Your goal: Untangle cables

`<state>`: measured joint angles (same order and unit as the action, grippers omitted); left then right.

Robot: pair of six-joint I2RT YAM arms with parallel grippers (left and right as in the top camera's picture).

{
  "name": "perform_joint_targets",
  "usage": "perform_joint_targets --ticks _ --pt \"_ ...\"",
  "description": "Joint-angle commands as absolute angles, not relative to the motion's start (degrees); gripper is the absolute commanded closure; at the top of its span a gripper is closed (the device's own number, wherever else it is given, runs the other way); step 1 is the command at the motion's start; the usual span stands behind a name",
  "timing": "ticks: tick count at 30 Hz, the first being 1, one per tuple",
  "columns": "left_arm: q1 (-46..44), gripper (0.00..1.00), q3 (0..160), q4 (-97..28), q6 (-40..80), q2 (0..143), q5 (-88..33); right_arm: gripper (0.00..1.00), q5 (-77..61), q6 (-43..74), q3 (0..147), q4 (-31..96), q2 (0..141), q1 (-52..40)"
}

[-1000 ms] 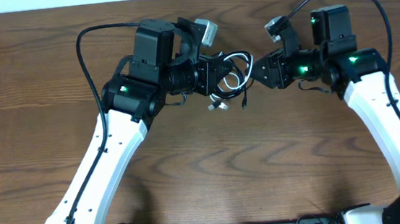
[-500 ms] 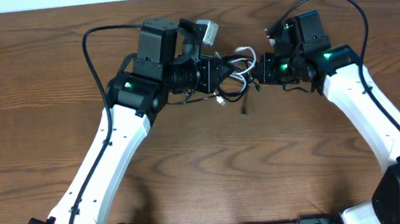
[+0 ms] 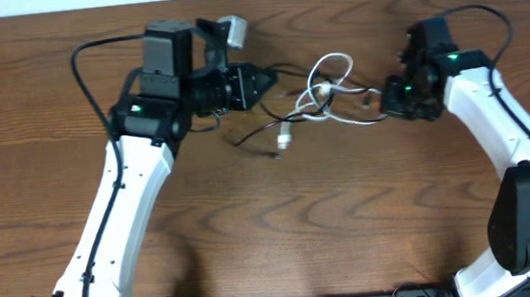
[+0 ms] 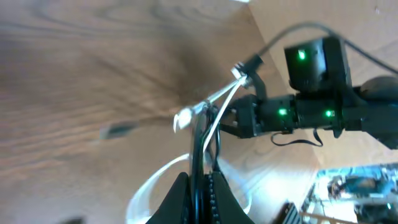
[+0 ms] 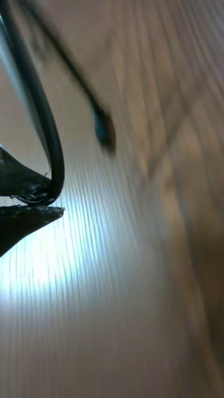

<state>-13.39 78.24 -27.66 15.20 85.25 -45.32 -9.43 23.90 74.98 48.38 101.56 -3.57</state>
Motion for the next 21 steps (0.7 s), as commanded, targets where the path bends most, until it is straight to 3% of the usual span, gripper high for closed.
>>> perform_joint_targets --ticks 1,10,17,21 --pt "-9.5 0.93 80.7 -27.6 15.3 82.1 -46.1 0.99 -2.1 20.2 74.1 49.5 102.3 0.7" --pt "-3.5 0.93 80.7 -30.3 12.7 82.1 -45.3 0.99 -2.0 17.1 74.1 53.0 102.3 7.8" --pt "3.9 0.93 80.7 -40.5 9.6 82.1 -30.9 0.99 -4.7 17.0 74.1 54.5 102.3 14.4" --pt "4.3 0.93 80.7 -43.0 5.7 82.1 -30.3 0.99 -7.7 15.3 74.1 54.2 102.3 14.7"
